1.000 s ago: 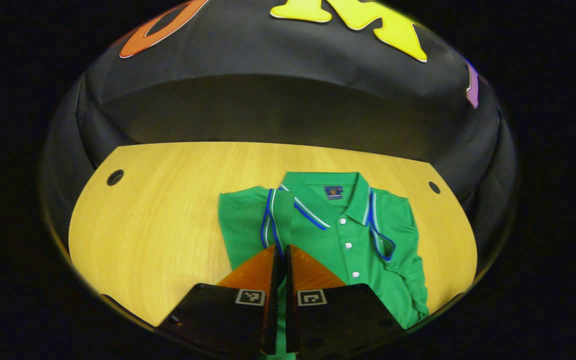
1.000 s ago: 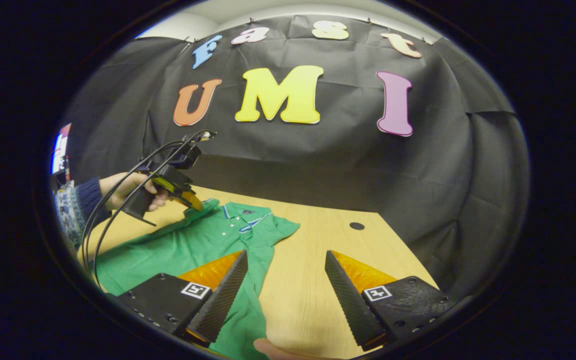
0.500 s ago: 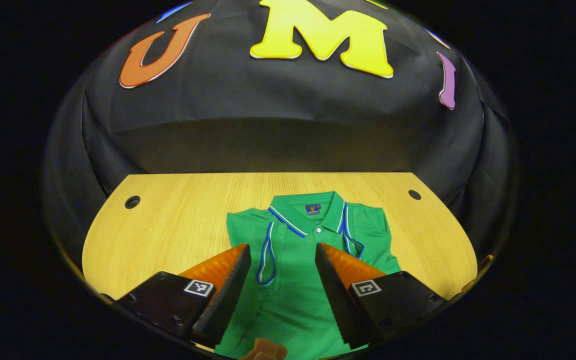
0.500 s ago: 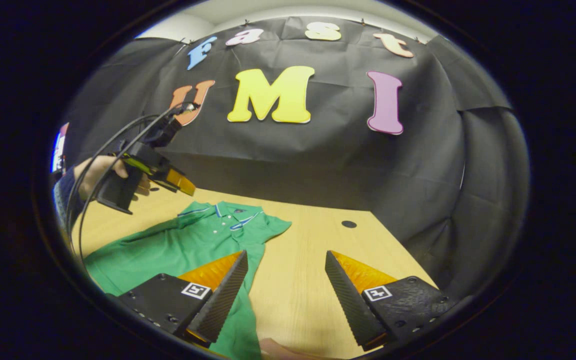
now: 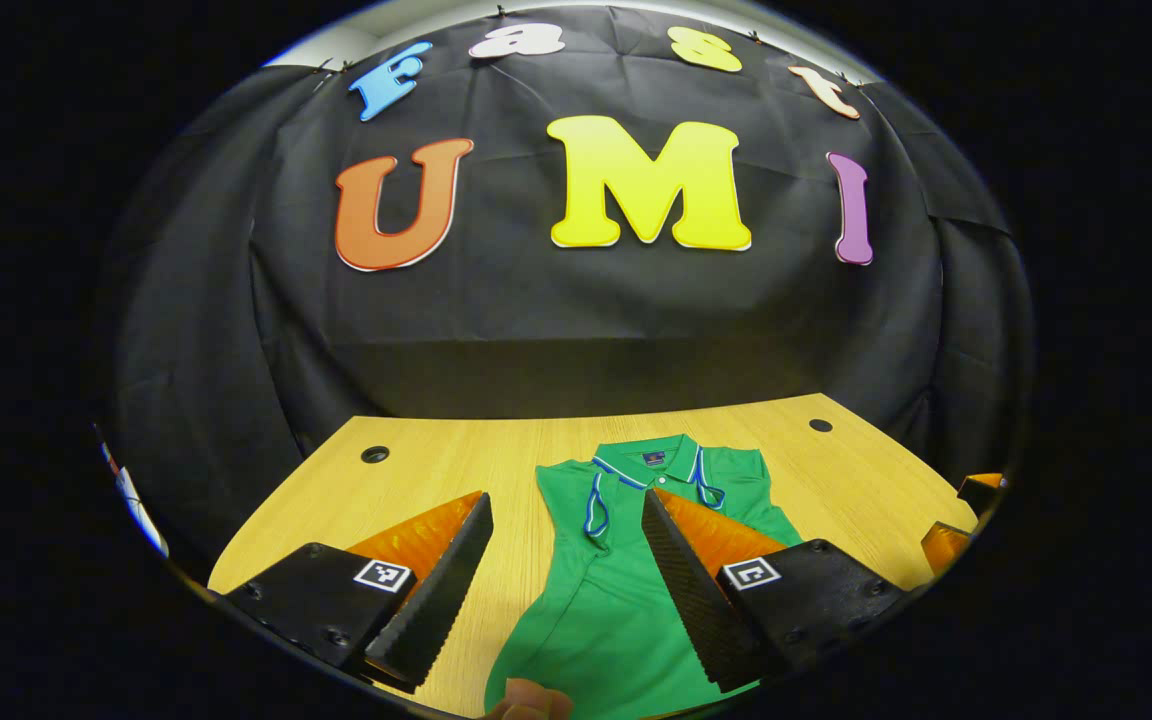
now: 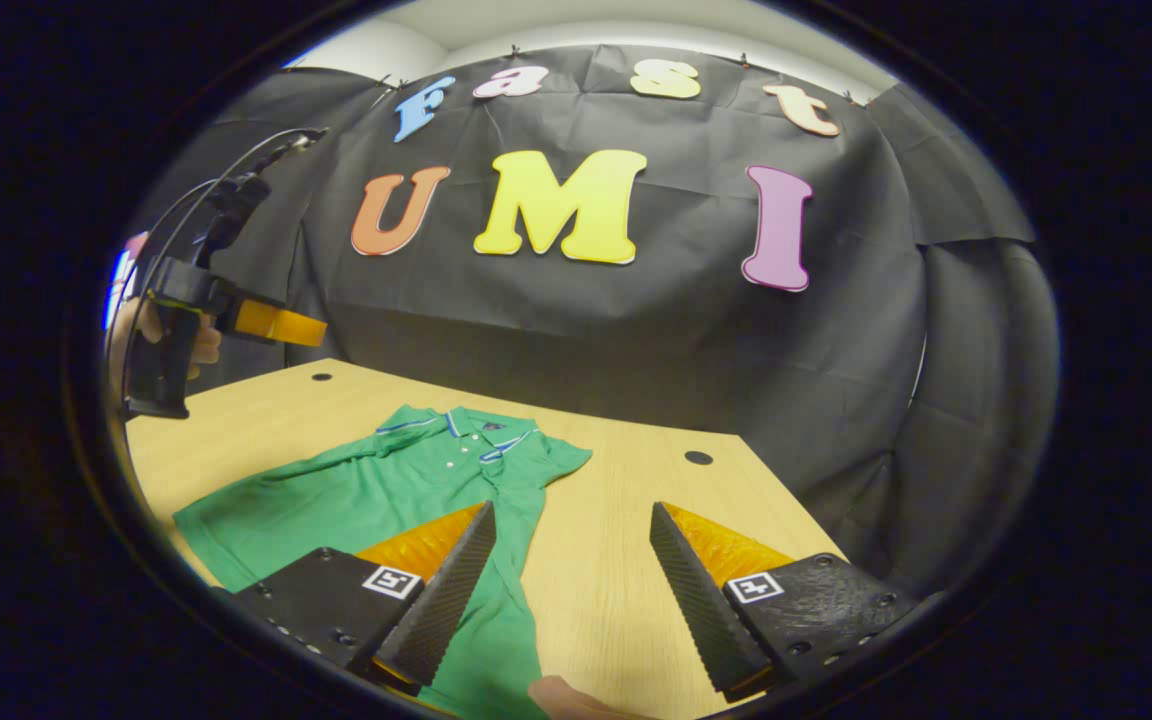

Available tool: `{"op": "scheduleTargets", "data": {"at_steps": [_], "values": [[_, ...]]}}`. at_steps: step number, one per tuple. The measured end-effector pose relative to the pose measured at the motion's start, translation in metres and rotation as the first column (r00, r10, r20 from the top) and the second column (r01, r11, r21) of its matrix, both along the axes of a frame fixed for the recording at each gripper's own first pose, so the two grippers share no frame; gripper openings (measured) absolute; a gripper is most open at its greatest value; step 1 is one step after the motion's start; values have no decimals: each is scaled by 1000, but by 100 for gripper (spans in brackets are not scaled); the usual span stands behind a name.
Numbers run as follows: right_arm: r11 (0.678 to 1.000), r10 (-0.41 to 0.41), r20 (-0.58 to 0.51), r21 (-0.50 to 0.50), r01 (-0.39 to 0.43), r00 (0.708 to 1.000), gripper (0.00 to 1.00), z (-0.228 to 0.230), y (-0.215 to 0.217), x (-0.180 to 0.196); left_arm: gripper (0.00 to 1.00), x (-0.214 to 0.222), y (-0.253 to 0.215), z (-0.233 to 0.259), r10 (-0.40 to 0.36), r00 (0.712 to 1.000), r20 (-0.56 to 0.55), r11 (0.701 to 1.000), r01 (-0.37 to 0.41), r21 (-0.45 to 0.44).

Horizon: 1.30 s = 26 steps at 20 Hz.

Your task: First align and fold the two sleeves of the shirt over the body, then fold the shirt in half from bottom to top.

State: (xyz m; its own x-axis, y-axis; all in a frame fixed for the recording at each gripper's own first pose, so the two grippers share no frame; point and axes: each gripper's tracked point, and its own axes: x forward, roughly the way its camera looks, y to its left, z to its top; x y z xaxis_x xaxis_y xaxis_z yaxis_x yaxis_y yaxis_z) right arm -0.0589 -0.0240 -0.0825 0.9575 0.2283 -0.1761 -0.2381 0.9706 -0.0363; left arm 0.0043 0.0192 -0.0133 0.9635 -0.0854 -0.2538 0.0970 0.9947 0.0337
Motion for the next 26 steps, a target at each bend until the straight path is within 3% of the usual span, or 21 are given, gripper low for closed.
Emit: {"op": "scheduleTargets", "data": {"at_steps": [3, 6, 12, 13, 17, 20, 21, 26], "values": [[1000, -3, -9, -25, 2, 1000, 97, -11, -4, -21, 97, -41, 16, -34, 19, 1000, -24, 1000, -19, 25], [999, -11, -49, -53, 8, 999, 95, -41, -7, -41, 97, -86, 23, -92, 21, 990, -139, 1000, -21, 3], [998, 21, -236, -45, -32, 972, 99, -118, -1, -82, 98, -160, 38, -168, 20, 949, -313, 996, -47, -80], [999, 13, -262, -38, -23, 965, 95, -127, -4, -86, 98, -167, 42, -175, 27, 943, -332, 995, -59, -86], [1000, 28, -332, 14, -25, 943, 95, -143, 0, -101, 98, -188, 41, -196, 3, 920, -392, 998, -30, -62], [999, 27, -354, 35, -16, 935, 95, -146, 2, -104, 96, -191, 44, -195, 8, 924, -383, 1000, -9, -1], [999, 27, -361, 42, -12, 932, 94, -146, 1, -104, 100, -191, 43, -196, 8, 921, -389, 1000, -12, -8], [997, 35, -399, 75, -6, 916, 89, -151, 4, -98, 82, -188, 49, -197, 31, 916, -401, 999, -41, -15]]}}
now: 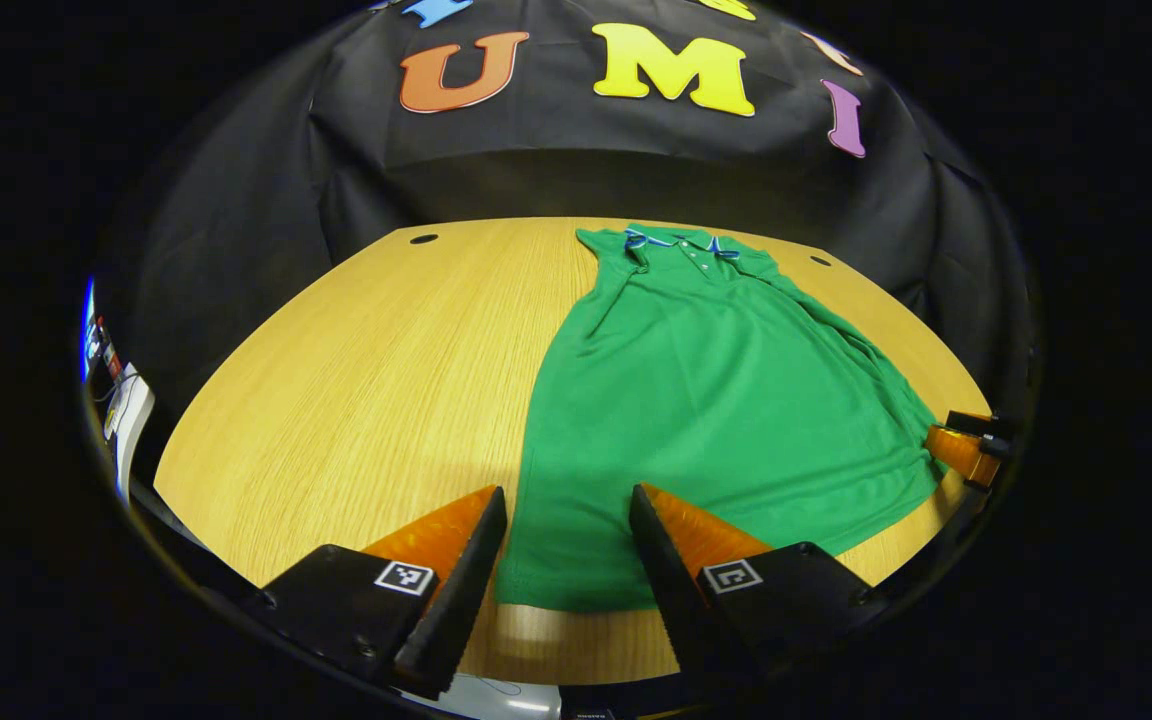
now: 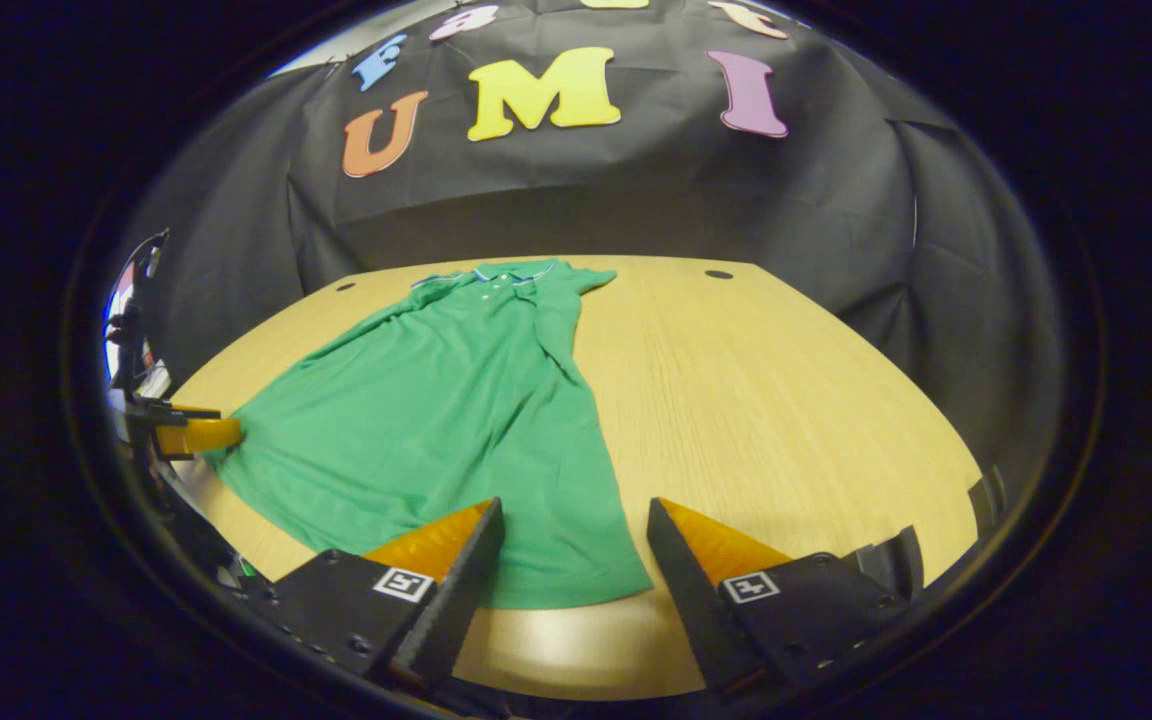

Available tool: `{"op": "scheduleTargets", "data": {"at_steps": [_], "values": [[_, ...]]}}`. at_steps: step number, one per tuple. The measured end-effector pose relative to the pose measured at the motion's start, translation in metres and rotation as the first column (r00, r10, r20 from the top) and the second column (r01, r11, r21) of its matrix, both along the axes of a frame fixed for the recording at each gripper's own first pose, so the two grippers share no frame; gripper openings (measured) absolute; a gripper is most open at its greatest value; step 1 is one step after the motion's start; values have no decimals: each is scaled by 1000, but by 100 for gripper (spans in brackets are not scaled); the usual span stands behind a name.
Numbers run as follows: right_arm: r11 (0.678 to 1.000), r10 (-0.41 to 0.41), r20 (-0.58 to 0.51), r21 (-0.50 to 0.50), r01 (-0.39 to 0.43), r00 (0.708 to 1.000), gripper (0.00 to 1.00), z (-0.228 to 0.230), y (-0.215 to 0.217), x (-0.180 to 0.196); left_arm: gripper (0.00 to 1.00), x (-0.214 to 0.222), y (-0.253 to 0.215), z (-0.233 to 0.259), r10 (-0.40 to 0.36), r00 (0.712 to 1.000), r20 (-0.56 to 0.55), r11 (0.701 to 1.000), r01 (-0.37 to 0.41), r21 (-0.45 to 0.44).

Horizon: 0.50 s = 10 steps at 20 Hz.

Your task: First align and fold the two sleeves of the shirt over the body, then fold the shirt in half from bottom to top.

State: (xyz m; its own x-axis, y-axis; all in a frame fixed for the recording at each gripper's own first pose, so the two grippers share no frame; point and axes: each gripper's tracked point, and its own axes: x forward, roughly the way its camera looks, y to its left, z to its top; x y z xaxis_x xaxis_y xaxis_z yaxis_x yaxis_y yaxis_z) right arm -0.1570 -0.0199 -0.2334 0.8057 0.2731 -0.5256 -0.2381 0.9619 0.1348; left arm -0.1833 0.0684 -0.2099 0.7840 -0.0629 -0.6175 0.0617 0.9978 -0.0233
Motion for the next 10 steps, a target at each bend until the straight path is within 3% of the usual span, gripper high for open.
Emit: {"op": "scheduleTargets", "data": {"at_steps": [1, 2, 4, 5, 6, 7, 9, 10], "values": [[1000, 0, 0, 5, 0, 1000, 70, 1, 2, 2, 77, 1, 1, -1, 8, 1000, -3, 1000, -8, -3], [1000, 15, -11, 8, -15, 1000, 64, 0, 6, 3, 73, 1, -1, 1, 7, 1000, -5, 1000, -7, -5], [998, 39, -37, 46, -38, 999, 29, 1, 16, 3, 61, 6, -7, 1, -25, 1000, 0, 1000, 25, -2], [997, 38, -48, 64, -35, 998, 12, 1, 17, 5, 51, 9, -9, 0, -35, 999, 3, 999, 35, -10], [997, 37, -70, 72, -32, 997, 6, 0, 18, 7, 48, 14, -11, 1, -34, 999, 10, 999, 35, -32], [996, 38, -83, 83, -31, 996, 4, 2, 20, 9, 20, 18, -15, 1, -32, 999, 17, 997, 33, -68], [996, 56, -74, 80, -50, 996, 4, 5, 21, 13, 8, 24, -20, 3, -53, 998, 31, 993, 55, -104], [995, 58, -77, 87, -51, 995, 4, 5, 20, 14, 7, 28, -21, 3, -63, 997, 35, 992, 66, -111]]}}
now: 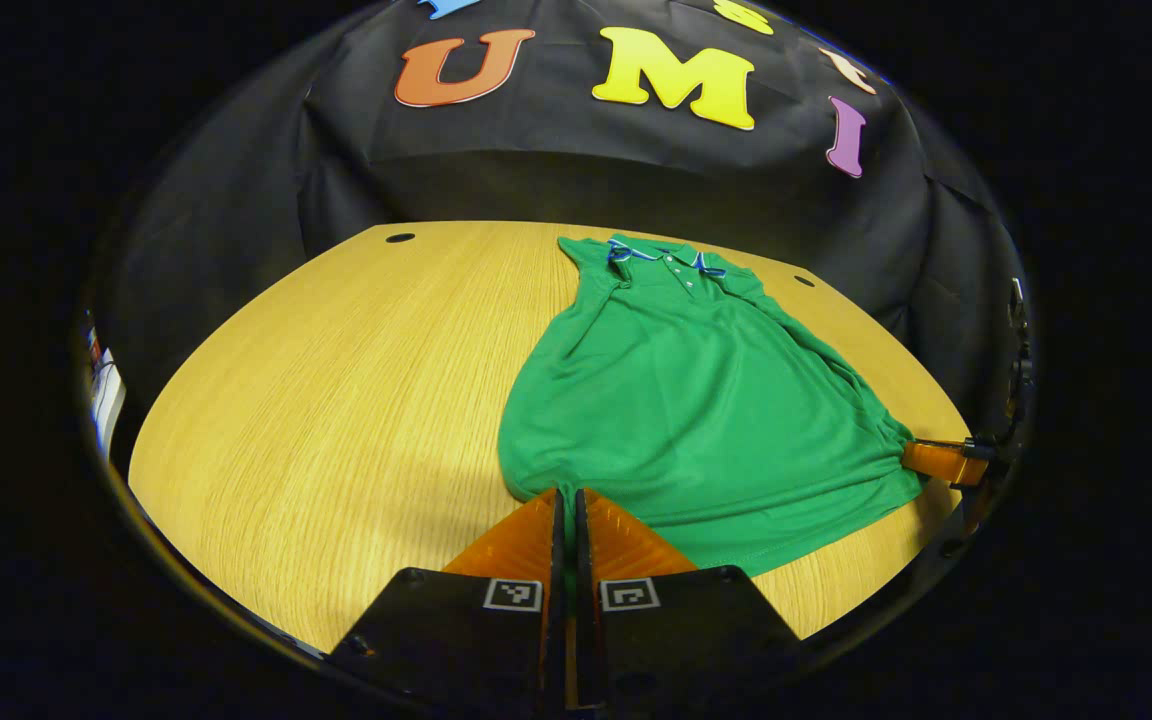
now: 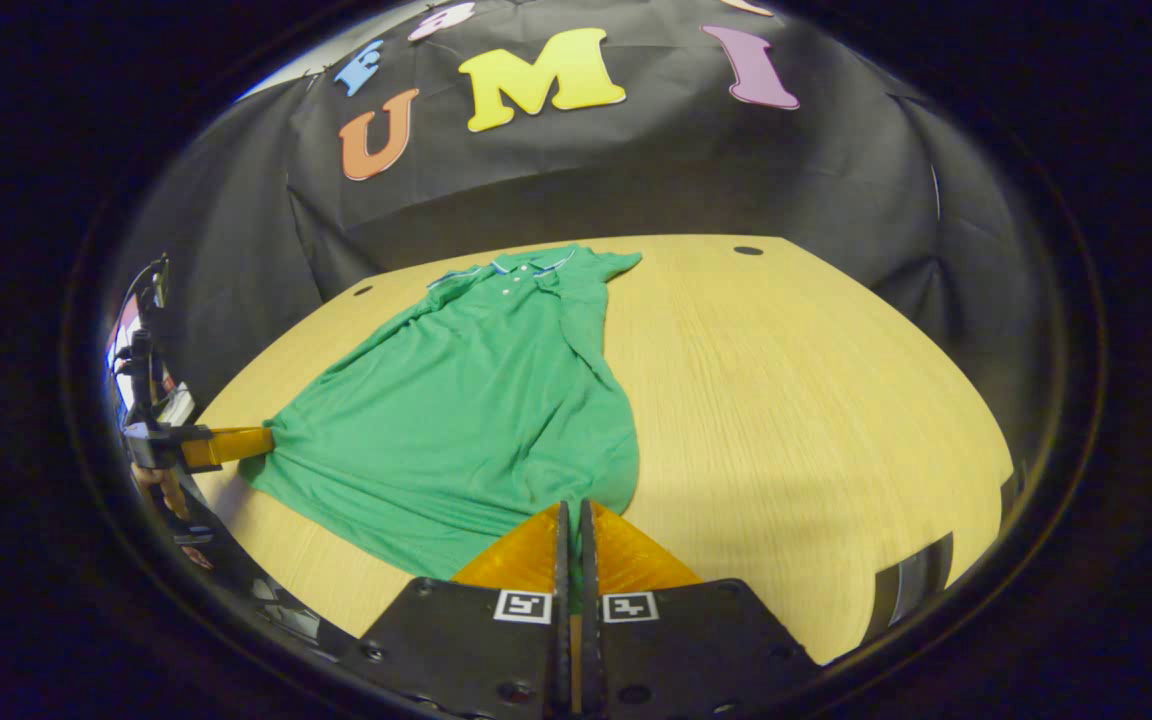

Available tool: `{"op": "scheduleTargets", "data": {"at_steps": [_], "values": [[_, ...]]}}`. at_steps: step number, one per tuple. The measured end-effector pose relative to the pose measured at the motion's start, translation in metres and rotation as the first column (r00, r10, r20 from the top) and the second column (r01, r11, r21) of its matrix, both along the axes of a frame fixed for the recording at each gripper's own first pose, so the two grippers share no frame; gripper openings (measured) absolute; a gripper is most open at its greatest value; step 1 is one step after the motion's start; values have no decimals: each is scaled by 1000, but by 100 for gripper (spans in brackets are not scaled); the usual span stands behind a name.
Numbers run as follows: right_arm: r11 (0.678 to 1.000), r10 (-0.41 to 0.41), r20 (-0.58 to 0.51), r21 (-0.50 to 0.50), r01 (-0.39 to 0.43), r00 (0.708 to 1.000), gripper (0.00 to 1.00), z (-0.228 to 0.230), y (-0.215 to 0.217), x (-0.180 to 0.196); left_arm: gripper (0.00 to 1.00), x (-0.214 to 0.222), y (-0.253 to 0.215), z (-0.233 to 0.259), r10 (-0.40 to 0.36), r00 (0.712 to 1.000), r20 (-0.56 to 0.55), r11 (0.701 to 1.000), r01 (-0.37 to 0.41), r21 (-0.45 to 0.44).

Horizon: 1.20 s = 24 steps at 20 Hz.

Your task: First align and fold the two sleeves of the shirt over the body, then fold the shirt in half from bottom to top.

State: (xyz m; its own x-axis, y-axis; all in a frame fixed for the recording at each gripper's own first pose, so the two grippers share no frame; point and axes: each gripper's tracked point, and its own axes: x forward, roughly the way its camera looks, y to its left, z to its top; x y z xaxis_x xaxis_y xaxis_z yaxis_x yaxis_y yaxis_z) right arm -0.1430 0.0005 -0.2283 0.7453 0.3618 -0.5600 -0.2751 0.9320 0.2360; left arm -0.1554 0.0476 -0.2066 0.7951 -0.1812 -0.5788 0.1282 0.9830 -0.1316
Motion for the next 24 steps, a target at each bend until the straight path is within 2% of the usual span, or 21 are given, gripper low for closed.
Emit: {"op": "scheduleTargets", "data": {"at_steps": [5, 7, 10, 14, 17, 18, 19, 21, 24], "values": [[998, -12, 30, 62, 10, 999, 4, 26, -6, 14, 6, 19, -7, 29, -30, 997, 69, 1000, 30, 10], [999, -18, 82, 45, 14, 996, 4, 44, -13, 23, 6, 32, -5, 53, -39, 989, 142, 998, 31, 62], [1000, -27, 168, 14, 25, 985, 4, 74, -20, 44, 6, 58, -6, 87, -48, 960, 275, 991, 11, 134], [999, -33, 189, 19, 30, 981, 2, 91, -16, 75, 6, 82, -21, 100, -27, 953, 301, 999, 13, 51], [1000, -13, 133, -11, 14, 991, 1, 67, -7, 71, 6, 85, -21, 96, -34, 957, 288, 998, 15, 65], [1000, 20, 120, -25, -17, 993, 5, 60, 0, 61, 6, 84, -22, 96, -40, 957, 288, 997, 21, 70], [998, 39, 124, -54, -33, 991, 29, 51, 4, 58, 6, 83, -21, 96, -43, 955, 293, 997, 22, 75], [993, 31, 144, -115, -14, 989, 48, 42, -1, 51, 6, 80, -21, 96, -49, 951, 304, 996, 25, 82], [997, -23, 76, -72, 28, 997, 48, 26, -2, 37, 6, 73, -21, 96, -52, 949, 310, 996, 27, 83]]}}
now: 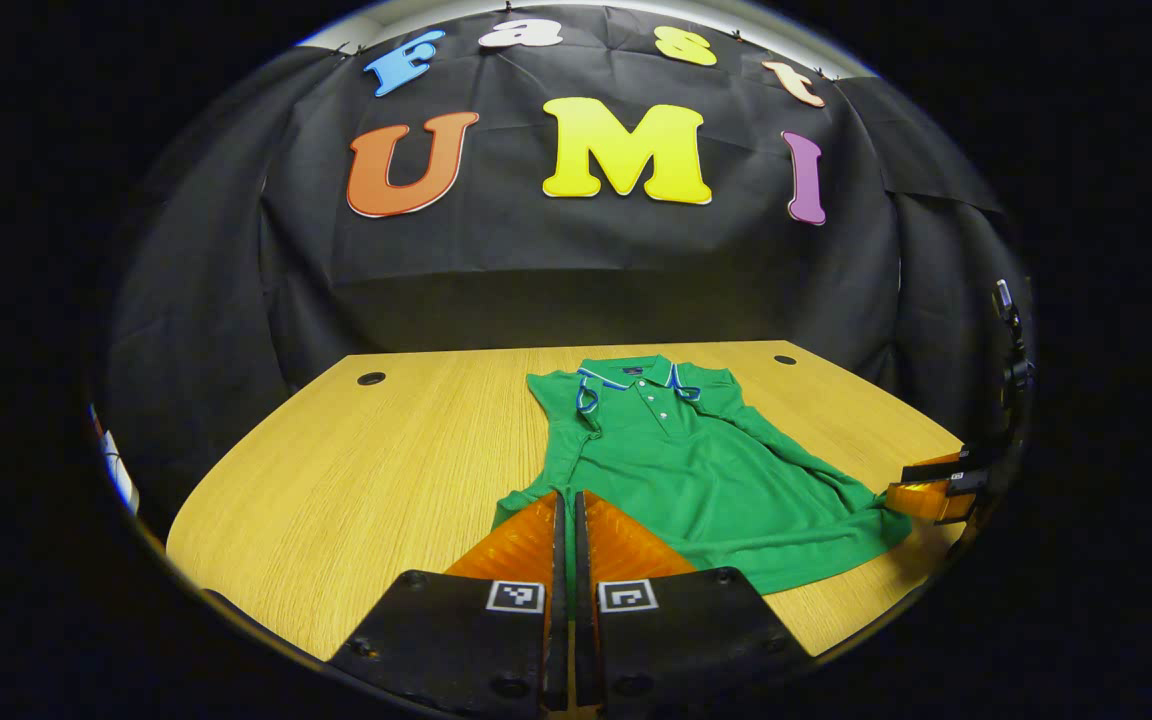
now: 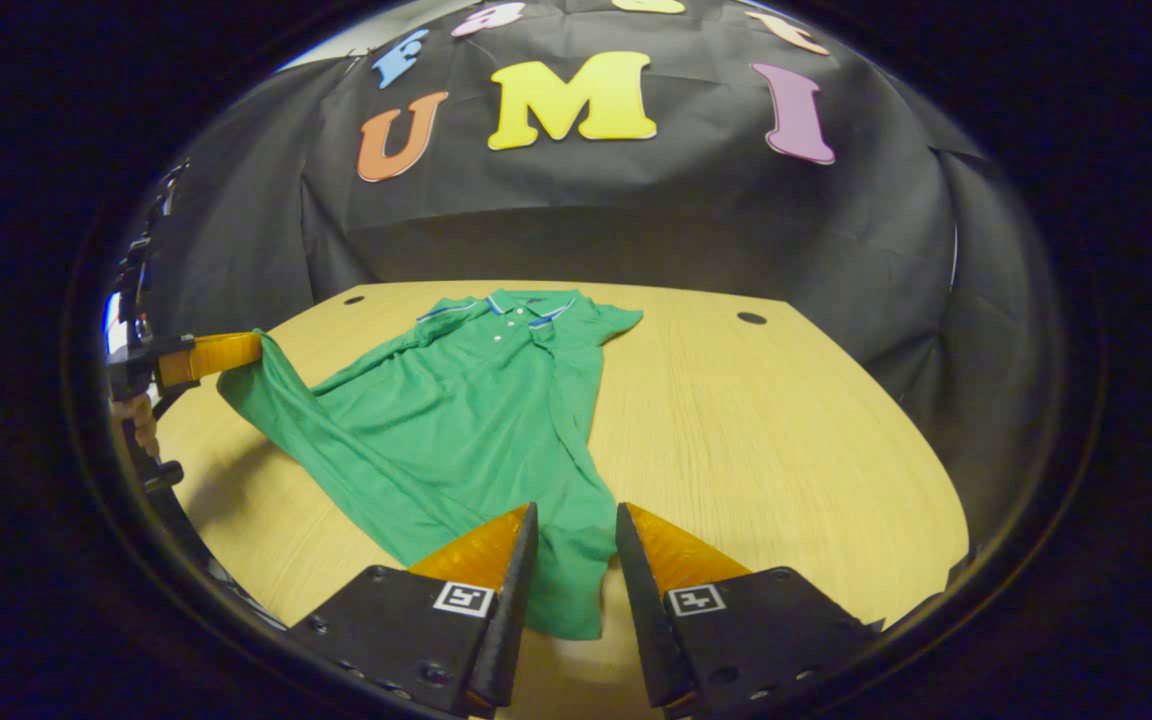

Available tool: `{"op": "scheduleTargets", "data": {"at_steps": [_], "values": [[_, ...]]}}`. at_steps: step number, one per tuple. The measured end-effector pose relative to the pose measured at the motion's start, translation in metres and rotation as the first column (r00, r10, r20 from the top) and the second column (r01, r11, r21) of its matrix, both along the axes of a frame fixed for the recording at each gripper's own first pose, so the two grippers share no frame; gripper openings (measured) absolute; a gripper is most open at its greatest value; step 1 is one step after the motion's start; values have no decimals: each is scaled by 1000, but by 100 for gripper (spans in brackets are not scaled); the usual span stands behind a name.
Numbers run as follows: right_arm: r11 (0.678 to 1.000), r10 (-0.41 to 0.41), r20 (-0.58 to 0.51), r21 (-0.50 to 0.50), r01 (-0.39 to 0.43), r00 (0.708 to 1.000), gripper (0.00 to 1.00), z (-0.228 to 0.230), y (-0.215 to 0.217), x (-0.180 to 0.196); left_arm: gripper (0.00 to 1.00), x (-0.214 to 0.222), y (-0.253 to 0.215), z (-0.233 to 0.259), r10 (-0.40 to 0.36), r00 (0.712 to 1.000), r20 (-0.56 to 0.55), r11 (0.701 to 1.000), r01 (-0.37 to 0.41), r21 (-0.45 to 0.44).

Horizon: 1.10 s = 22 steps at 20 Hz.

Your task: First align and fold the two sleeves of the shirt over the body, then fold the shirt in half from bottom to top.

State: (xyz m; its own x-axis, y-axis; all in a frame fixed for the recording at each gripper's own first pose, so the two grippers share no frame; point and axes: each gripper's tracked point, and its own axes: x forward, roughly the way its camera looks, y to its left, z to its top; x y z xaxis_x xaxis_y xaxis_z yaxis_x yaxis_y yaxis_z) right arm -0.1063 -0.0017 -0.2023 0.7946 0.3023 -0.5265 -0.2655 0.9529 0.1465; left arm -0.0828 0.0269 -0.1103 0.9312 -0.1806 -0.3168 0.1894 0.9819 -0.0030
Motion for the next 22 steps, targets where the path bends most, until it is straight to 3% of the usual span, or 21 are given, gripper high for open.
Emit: {"op": "scheduleTargets", "data": {"at_steps": [3, 6, 8, 9, 11, 14, 18, 22], "values": [[999, -43, -71, 27, 45, 997, 48, -17, -7, -12, 6, -7, 3, -3, 2, 1000, 2, 1000, -3, 6], [995, -94, -52, 26, 96, 994, 46, -18, -22, -17, 6, -15, 8, -6, 8, 1000, -5, 1000, -8, 8], [995, -64, -106, 71, 72, 992, 58, -27, -9, -25, 6, -18, 11, -8, 16, 1000, -7, 1000, -16, 3], [993, -64, -83, 95, 71, 995, 62, -18, -6, -19, 6, -19, 11, -8, 21, 1000, -13, 1000, -21, -3], [990, -35, -109, 128, 49, 993, 61, -24, 5, -18, 6, -21, 11, -12, 27, 999, -21, 1000, -27, -12], [987, -48, -125, 144, 66, 991, 3, -21, 8, -8, 6, -23, 14, -12, 36, 999, -22, 999, -36, -11], [988, -19, -50, 149, 26, 999, 0, 8, 1, 1, 6, -18, 18, -2, 53, 999, 8, 998, -53, -19], [987, -25, 80, 157, 13, 997, 0, 57, -5, 25, 6, 0, 11, 33, 56, 990, 128, 998, -50, -50]]}}
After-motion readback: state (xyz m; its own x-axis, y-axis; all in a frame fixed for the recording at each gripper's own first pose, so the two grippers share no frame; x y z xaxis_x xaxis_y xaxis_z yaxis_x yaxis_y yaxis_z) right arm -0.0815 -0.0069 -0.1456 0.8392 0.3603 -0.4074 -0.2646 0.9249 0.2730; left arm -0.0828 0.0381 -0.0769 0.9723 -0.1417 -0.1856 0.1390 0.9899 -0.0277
